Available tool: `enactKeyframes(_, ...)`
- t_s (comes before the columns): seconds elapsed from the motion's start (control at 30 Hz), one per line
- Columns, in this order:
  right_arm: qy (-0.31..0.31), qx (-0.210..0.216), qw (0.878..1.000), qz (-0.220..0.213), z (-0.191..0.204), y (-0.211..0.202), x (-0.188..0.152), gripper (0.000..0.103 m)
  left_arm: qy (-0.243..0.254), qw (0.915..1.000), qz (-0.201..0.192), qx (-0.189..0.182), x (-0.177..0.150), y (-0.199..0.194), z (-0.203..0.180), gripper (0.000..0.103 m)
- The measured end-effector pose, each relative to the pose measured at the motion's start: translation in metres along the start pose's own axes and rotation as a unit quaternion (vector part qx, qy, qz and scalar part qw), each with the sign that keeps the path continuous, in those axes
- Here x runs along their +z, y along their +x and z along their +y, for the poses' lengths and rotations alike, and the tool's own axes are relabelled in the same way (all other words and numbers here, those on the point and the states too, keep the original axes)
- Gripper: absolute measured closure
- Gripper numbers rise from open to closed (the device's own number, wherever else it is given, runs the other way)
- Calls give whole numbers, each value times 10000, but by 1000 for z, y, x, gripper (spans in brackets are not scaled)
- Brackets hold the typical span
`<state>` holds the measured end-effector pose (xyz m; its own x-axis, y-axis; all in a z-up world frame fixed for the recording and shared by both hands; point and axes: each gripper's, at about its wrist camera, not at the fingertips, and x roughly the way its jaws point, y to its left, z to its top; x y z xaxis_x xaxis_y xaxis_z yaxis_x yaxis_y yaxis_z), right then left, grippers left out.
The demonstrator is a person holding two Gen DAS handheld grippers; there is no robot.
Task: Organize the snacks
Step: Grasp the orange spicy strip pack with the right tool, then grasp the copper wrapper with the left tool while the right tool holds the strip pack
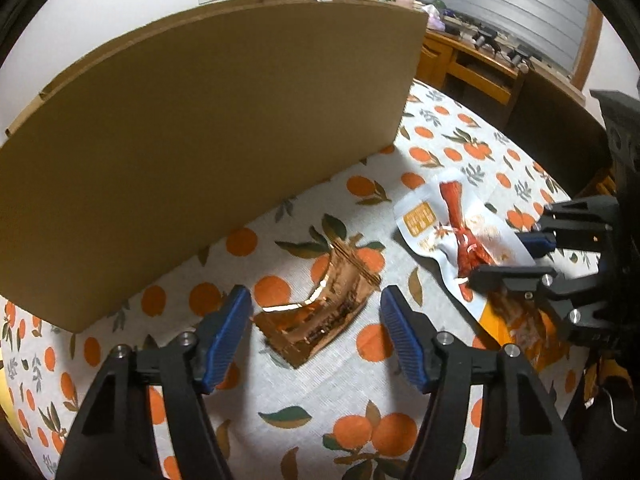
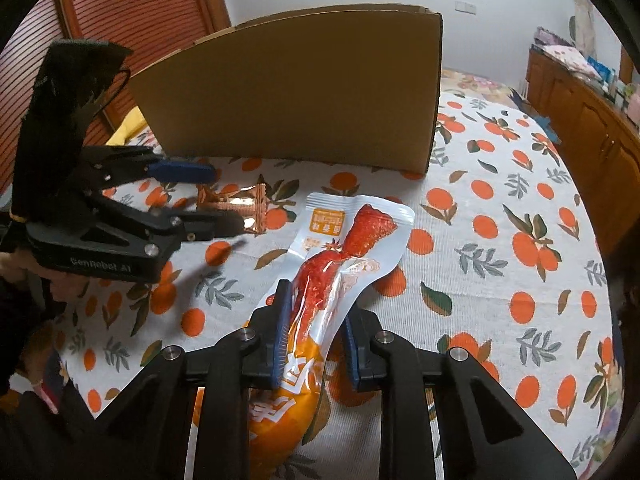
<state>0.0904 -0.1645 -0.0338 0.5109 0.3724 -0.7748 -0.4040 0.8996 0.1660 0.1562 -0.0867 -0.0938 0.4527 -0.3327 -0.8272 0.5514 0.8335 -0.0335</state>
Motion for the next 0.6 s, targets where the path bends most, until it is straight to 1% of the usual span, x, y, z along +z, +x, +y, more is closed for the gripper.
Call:
enactKeyframes(0.17, 81, 77, 9999, -32, -4, 0, -1, 80, 91, 9999, 31, 33, -2, 2, -3, 38)
enactKeyframes(0.2, 89, 82, 9999, -28, -4, 0, -1, 79, 81, 10000, 20, 41, -2, 1, -3, 42)
enactKeyframes(0.23, 96, 84, 9999, -24, -5, 0, 0, 79, 85, 9999, 7, 56, -1, 1, -3, 48)
enactKeyframes(0.37, 122, 67, 9999, -6, -5, 1, 1, 78, 118, 9999, -26, 60, 0, 1, -3, 55)
enactKeyframes(0.4, 135, 63, 9999, -4, -5, 1, 1, 78, 121, 9999, -45, 54, 0, 1, -3, 62)
enactKeyframes(0.43, 146, 67, 9999, -3, -6, 1, 1, 77, 115, 9999, -64, 58, 0, 1, -3, 66)
enactKeyframes(0.47, 166, 75, 9998, -1, -6, 1, 1, 76, 110, 9999, -64, 56, 1, 2, -4, 67)
enactKeyframes(0.5, 185, 73, 9998, 3, -7, 1, 1, 76, 94, 9999, -82, 46, 1, 1, -3, 72)
enactKeyframes(0.57, 202, 55, 9998, 8, -7, 1, 1, 74, 36, 9999, -118, 45, 0, 0, -2, 76)
enactKeyframes(0.6, 212, 51, 9998, 15, -7, 2, 1, 73, 0, 9999, -127, 57, -1, -1, 0, 79)
